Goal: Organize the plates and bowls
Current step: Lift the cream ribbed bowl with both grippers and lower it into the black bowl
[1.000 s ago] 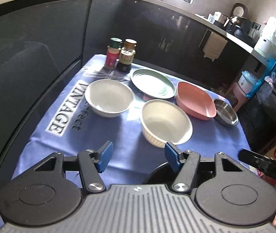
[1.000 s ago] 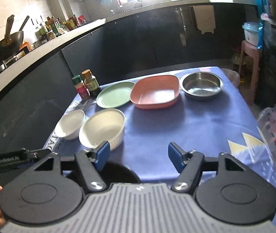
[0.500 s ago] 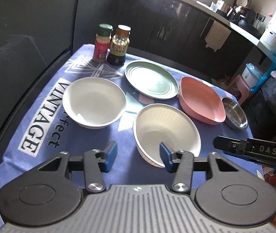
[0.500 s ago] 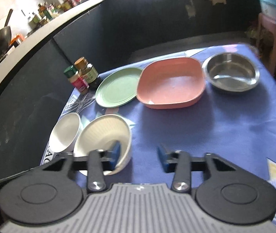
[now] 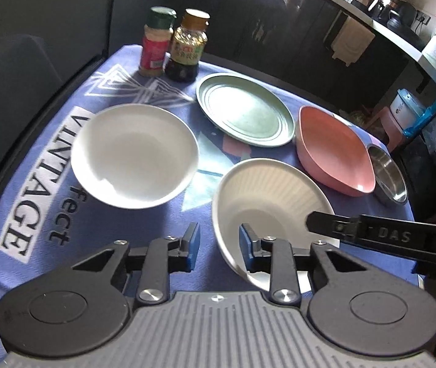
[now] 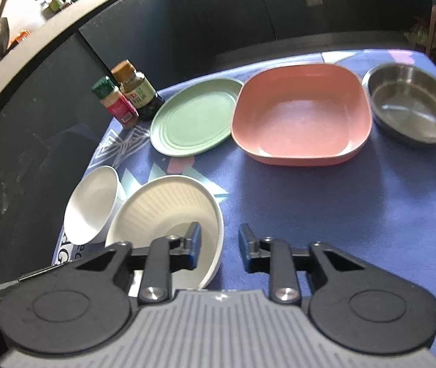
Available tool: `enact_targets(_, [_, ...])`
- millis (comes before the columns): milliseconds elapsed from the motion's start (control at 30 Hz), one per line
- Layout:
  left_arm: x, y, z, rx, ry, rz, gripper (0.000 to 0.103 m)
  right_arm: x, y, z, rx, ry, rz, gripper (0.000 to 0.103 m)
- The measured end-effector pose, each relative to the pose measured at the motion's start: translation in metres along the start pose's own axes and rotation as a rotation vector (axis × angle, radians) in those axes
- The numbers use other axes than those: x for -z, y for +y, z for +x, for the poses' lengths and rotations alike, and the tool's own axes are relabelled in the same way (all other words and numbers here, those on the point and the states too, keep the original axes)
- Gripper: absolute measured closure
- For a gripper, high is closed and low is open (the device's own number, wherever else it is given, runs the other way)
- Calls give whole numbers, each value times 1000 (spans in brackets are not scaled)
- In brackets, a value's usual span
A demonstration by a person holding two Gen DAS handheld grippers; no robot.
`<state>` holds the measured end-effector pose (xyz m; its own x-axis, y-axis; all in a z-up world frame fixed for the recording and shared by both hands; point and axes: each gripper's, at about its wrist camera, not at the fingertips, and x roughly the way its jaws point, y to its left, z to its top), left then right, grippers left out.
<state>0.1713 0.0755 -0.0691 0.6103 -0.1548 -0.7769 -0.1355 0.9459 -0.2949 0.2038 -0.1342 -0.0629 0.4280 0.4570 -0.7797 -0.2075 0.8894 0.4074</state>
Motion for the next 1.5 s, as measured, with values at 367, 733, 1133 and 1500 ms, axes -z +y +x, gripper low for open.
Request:
enact_targets(367, [4,-8,-17,56,-21,44,91,7,8,-24,-1,-45,-30,97])
enact_targets(733, [27,-21,-84,107,-110,109,91,44,29,-92,-6,-142,-95,95])
enact_targets(1133, [78,-21,-117,122,-94,166,90,108,35,-123,-14,-169,-107,94])
enact_targets(1500, [117,-21,-122,123,-33,221,89,144,22,-128,-27,-133,-51,94])
